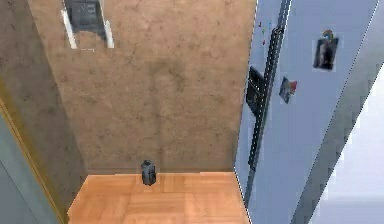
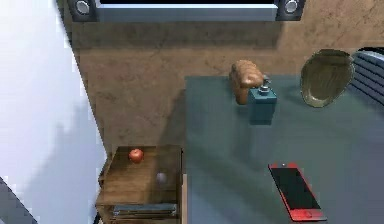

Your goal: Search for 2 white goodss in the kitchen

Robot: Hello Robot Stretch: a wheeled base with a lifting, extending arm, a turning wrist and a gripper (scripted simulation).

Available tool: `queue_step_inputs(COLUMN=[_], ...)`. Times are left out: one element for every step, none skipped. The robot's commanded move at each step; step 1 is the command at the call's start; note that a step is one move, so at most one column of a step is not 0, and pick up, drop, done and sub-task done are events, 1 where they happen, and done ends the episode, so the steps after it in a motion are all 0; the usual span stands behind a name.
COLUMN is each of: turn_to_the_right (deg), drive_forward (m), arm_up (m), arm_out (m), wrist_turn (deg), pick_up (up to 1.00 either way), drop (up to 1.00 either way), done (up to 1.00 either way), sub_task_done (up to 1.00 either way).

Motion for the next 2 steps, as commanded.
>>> queue_step_inputs(turn_to_the_right=[36.0, 0.0], drive_forward=[0.0, 0.0], arm_up=[0.0, 0.0], arm_out=[0.0, 0.0], wrist_turn=[0.0, 0.0], pick_up=[0.0, 0.0], drop=[0.0, 0.0], done=[0.0, 1.0], sub_task_done=[0.0, 0.0])
